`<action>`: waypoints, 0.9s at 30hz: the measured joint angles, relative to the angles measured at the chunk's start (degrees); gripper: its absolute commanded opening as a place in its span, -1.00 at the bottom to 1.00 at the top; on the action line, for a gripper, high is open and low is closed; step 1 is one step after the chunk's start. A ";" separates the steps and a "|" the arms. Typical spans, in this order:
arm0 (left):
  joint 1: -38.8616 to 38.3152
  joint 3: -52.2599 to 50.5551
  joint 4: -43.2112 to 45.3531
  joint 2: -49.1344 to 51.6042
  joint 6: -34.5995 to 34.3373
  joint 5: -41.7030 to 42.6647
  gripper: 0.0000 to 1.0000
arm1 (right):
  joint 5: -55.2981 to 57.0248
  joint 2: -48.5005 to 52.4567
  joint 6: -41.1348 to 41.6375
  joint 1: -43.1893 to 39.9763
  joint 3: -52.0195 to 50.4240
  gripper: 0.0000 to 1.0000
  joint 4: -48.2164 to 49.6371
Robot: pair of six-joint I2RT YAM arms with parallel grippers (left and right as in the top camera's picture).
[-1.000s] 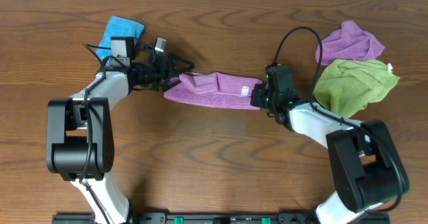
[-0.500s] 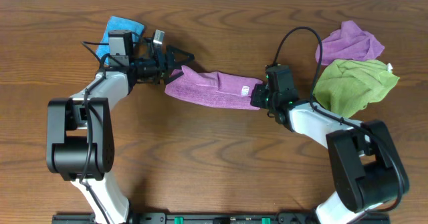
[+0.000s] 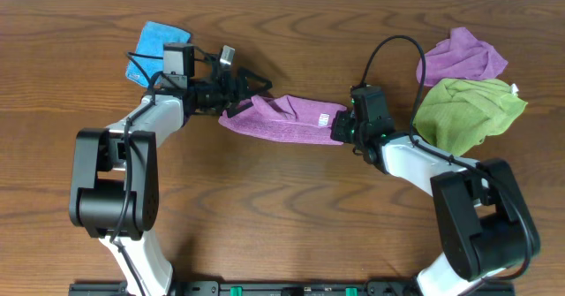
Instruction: Fold the cloth
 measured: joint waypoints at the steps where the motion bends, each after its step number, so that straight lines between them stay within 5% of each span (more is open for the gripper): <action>1: 0.00 0.00 -0.68 0.00 0.59 -0.17 0.75 | 0.00 0.00 0.00 0.00 0.00 -0.87 0.00; 27: 10.62 0.00 -1.29 0.00 -1.22 9.62 0.71 | 0.00 0.00 0.00 0.00 0.09 -0.88 -1.53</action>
